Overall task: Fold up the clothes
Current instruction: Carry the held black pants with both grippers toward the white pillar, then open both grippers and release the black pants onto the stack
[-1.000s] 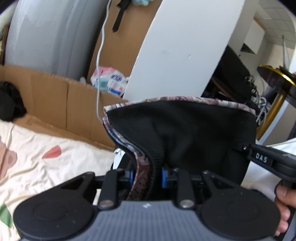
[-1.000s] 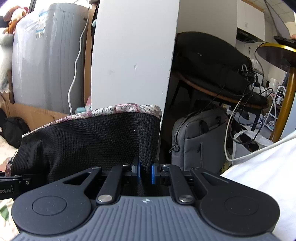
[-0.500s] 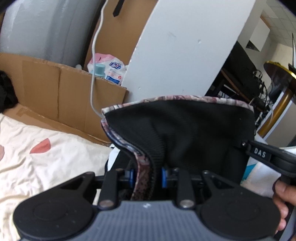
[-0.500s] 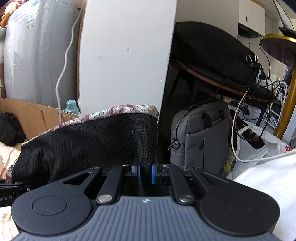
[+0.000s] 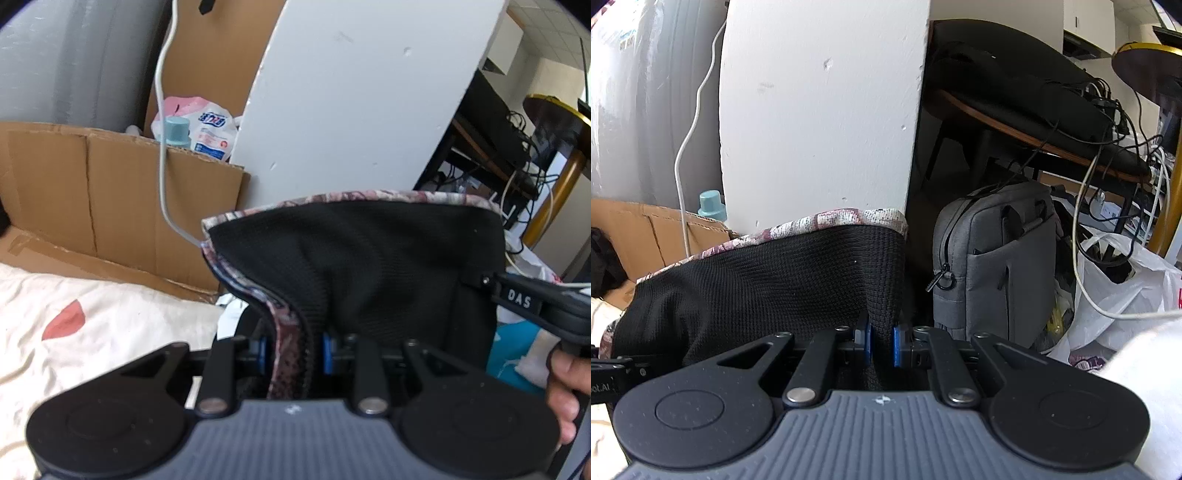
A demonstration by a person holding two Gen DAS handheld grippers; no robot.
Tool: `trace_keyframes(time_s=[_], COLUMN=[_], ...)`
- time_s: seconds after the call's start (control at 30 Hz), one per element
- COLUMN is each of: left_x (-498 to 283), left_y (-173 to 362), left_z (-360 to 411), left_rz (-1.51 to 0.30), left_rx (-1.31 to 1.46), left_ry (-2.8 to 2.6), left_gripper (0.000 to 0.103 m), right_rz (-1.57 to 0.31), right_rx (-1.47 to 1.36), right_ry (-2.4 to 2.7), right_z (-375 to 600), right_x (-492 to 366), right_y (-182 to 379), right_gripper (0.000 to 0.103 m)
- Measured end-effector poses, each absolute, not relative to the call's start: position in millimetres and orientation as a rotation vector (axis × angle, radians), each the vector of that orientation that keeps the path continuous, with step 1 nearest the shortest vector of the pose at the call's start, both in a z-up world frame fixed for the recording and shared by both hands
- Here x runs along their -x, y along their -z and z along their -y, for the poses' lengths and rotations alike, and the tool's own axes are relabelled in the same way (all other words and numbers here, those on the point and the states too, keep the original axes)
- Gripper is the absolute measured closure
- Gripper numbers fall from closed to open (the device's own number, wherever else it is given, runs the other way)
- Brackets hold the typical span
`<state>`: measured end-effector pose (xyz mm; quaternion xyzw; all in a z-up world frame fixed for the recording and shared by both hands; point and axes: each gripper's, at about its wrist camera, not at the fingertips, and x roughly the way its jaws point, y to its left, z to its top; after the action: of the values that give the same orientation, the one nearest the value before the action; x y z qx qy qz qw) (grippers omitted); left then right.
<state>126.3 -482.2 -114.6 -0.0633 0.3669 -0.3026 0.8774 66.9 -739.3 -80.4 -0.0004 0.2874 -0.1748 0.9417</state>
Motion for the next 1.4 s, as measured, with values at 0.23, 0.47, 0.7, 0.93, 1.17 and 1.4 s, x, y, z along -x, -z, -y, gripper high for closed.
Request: trace_keyframes(time_s=[0.23,0.47,0.7,0.93,1.17,1.4], left_x=[-153.0,-172.4,-193.7,-201.9,-213.0,-214.2], left_y=[126.8,144.8,165.3,194.8,206.2,180.7], left_z=[490.6,499.4,514.7,525.7,527.2,505.8], left_rz=[-0.781,-0.794,-0.819,-0.797,-0.777,-0.822], left_rx=[0.079,0.044,0.044,-0.022,-0.013,0.050], left_ry=[0.668,0.678,0.700,0.722,0.745,0.637], left_gripper=[0.075,0.075,0.075,0.072,0.067,0.056], right_rz=[-0.604,-0.630,-0.665,-0.711,-0.729,-0.739], right_rx=[-0.014,-0.036,-0.036,-0.036,-0.031,-0.067], right_ry=[0.357,0.356,0.372,0.402,0.446,0.503], right_z=[750.5,765.0,781.8,790.8,791.1,801.5], right_x=[-86.5,-109.4,-128.8,-143.8,-150.1,-150.4], right_y=[93.9,117.6,144.5,177.2,198.3,184.2], right_gripper=[0.092,0.092,0.092,0.091,0.091,0.081])
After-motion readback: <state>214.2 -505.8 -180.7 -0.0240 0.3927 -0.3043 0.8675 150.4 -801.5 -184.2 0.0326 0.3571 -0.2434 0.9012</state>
